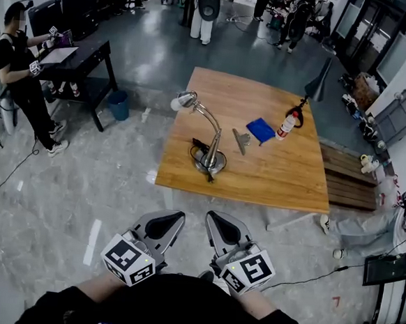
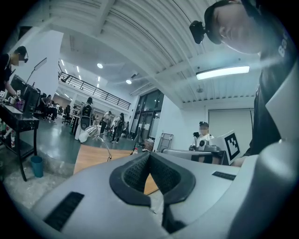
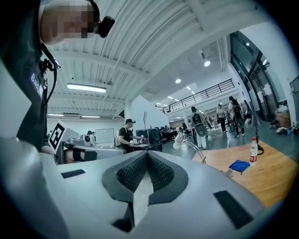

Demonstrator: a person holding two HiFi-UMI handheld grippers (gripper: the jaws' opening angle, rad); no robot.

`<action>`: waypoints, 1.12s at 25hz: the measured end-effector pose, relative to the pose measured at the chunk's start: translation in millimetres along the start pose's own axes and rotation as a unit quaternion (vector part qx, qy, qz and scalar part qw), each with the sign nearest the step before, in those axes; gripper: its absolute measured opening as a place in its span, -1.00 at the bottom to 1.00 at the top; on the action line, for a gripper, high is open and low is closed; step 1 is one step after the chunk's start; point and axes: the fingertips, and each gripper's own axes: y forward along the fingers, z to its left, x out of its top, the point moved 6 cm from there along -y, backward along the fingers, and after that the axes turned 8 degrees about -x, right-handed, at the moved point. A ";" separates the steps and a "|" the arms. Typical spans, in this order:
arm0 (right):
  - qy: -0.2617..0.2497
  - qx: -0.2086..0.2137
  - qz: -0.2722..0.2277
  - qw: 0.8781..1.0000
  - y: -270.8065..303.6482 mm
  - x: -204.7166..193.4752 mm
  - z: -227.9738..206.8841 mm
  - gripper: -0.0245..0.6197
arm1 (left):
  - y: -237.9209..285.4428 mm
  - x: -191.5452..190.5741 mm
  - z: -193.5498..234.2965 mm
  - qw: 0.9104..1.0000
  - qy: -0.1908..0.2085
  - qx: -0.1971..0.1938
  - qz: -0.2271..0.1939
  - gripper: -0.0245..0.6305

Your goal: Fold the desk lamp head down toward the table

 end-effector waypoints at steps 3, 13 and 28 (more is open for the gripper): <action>-0.002 -0.004 -0.001 1.000 6.4 0.0 2.3 -0.93 | -4.0 1.6 9.1 1.000 0.011 0.004 0.002 -0.93; -0.008 -0.056 0.003 0.998 44.9 -0.8 16.0 -0.93 | -28.9 16.4 62.7 0.999 0.032 -0.022 0.002 -0.93; 0.005 -0.066 0.023 0.998 107.5 -20.0 -78.3 -0.93 | 51.9 12.4 133.0 0.999 0.027 -0.007 0.021 -0.93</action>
